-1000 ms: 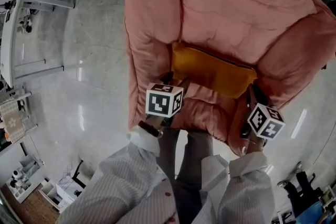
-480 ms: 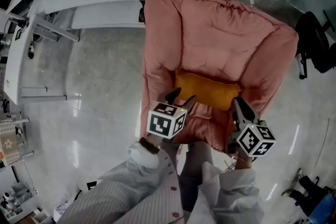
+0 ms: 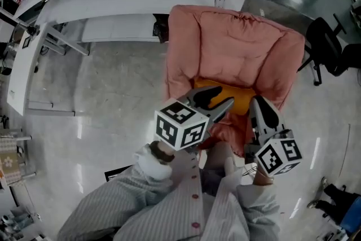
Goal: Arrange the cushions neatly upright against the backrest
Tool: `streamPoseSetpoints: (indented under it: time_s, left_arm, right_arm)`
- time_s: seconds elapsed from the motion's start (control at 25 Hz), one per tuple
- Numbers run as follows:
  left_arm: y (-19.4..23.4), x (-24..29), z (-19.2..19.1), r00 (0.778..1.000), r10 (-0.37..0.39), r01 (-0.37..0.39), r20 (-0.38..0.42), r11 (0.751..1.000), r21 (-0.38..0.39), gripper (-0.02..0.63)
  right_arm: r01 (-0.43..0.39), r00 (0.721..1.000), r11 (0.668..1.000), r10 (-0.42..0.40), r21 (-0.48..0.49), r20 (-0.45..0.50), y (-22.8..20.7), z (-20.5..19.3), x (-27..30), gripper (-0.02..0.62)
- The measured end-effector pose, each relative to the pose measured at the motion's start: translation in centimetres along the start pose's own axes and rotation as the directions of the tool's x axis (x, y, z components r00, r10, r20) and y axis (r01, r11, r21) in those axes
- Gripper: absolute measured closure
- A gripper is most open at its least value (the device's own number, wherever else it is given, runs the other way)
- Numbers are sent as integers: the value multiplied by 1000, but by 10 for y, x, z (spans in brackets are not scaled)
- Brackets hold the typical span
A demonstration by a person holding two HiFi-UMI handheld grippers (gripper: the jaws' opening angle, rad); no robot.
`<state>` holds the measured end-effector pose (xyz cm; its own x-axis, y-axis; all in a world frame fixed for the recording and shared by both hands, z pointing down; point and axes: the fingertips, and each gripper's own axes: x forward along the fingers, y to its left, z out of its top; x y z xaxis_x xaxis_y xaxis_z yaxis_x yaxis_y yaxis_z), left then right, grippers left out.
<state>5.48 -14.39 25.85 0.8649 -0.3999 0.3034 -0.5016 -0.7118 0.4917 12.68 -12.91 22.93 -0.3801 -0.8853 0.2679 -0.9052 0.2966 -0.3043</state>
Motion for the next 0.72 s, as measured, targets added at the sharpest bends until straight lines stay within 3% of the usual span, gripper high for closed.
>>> streamPoseSetpoints:
  time_s: [0.16, 0.24, 0.44, 0.72]
  left_arm:
    - [-38, -16, 24, 997, -56, 51, 50, 994, 95, 550]
    - [-51, -22, 28, 996, -75, 68, 53, 990, 127, 588]
    - [-74, -27, 25, 990, -140, 133, 23, 973, 188, 595]
    - [-88, -35, 36, 989, -145, 130, 43, 961, 243, 597]
  right_arm:
    - [8, 999, 999, -5, -52, 51, 27, 13, -21, 558]
    - [14, 997, 998, -10, -56, 72, 34, 18, -29, 569]
    - [17, 996, 997, -11, -72, 83, 41, 25, -42, 579]
    - [-6, 996, 995, 16, -103, 93, 55, 32, -47, 582]
